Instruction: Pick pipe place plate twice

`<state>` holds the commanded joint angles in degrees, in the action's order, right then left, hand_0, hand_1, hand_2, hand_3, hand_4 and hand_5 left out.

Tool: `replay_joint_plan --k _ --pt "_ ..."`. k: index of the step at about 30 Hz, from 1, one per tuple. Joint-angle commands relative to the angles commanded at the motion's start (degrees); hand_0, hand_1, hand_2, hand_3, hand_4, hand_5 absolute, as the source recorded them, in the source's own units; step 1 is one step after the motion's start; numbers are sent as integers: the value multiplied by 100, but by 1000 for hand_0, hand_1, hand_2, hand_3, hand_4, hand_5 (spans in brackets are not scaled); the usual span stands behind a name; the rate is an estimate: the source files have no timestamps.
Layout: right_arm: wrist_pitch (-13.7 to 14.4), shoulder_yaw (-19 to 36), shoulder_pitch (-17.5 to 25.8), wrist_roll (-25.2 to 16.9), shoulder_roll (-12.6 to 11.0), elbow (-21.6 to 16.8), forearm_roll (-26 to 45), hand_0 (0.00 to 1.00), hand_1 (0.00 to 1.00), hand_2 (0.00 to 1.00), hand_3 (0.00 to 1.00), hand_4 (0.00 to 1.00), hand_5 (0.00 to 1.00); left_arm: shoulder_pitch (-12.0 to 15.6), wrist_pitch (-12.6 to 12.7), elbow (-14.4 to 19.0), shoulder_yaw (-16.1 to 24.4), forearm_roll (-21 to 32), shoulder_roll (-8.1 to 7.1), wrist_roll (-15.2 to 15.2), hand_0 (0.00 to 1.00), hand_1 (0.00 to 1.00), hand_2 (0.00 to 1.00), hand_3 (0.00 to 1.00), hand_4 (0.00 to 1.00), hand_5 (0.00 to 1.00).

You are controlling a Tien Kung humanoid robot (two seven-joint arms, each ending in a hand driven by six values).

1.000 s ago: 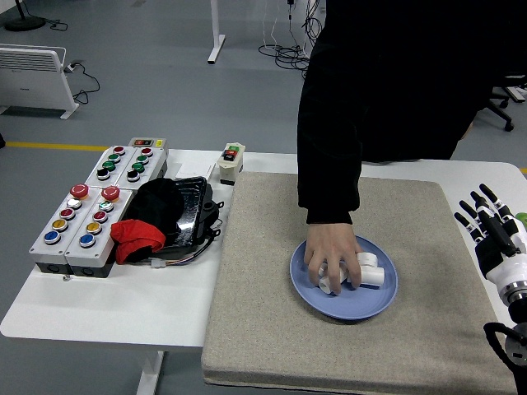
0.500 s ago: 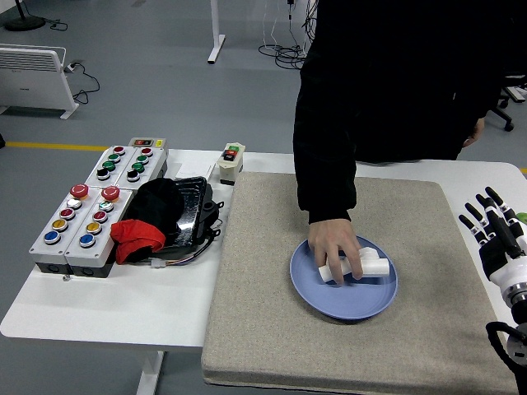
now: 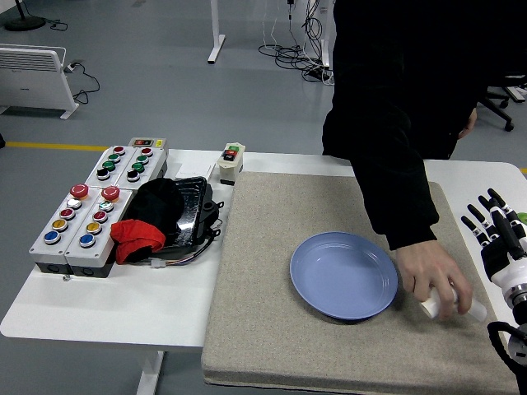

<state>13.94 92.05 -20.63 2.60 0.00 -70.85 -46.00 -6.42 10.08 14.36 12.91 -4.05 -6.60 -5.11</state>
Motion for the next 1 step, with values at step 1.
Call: replay_joint_plan --k 1 --pt "14 6 -1 -17 0 -1 11 787 769 832 797 482 526 -1 0 0 -3 5 0 2 620 584 510 583 267 998"
